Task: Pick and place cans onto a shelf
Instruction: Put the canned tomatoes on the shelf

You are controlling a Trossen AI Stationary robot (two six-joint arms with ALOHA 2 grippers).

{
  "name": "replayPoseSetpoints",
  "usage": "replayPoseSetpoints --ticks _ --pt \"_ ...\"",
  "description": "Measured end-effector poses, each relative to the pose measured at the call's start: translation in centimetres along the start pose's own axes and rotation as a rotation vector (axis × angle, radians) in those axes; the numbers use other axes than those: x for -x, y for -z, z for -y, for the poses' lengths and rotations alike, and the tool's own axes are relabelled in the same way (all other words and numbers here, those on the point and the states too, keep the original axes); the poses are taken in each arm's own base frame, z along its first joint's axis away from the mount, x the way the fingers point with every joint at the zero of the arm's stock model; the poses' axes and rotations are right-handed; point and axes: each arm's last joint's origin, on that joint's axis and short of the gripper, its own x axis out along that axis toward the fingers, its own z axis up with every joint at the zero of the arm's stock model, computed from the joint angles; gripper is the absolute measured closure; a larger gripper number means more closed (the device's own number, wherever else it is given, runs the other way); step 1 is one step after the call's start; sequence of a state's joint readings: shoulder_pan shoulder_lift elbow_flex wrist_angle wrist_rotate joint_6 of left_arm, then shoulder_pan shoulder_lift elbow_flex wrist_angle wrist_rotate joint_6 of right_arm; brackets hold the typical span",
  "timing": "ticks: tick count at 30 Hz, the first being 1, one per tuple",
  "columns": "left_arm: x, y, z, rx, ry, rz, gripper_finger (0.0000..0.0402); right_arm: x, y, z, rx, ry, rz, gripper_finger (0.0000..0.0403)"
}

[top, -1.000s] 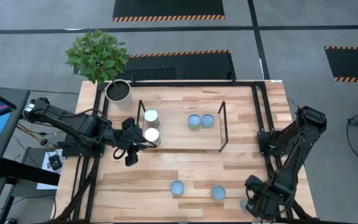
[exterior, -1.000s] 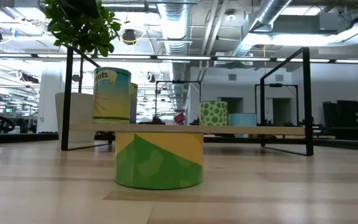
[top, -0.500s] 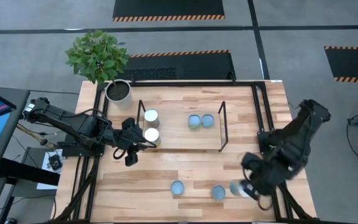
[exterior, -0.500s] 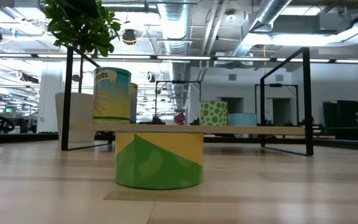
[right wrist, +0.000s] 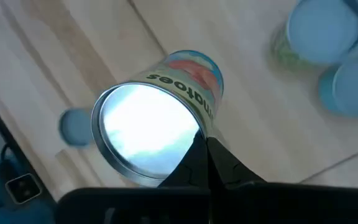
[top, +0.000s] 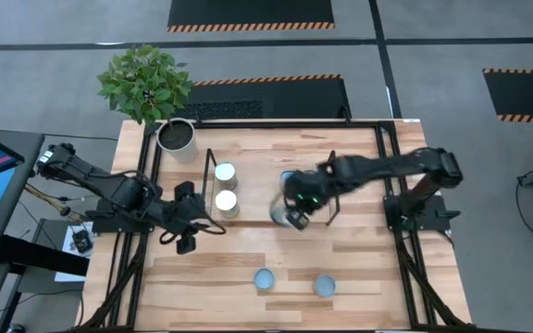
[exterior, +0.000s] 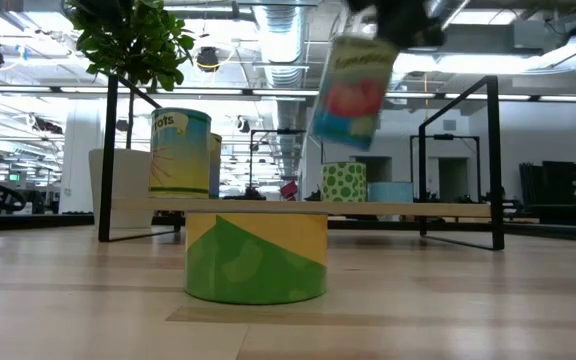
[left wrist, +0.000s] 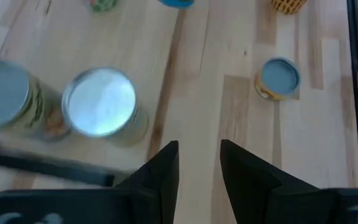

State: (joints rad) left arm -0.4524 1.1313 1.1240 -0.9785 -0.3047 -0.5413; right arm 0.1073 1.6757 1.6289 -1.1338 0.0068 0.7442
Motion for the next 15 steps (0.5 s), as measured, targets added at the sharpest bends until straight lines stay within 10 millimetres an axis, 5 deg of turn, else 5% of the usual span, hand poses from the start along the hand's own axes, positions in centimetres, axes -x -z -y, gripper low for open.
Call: replayPoseSetpoints --ticks 8,15 --pt "0.3 0.6 0.5 0.03 -0.02 0.006 0.0297 -2.3 -6.8 0.4 0.001 -0.017 -0.01 0.0403" --pt "0.3 0.5 0.5 0.031 -0.023 0.012 0.0297 -4.8 -10.0 1.1 -0.065 0.016 -0.128 0.0403"
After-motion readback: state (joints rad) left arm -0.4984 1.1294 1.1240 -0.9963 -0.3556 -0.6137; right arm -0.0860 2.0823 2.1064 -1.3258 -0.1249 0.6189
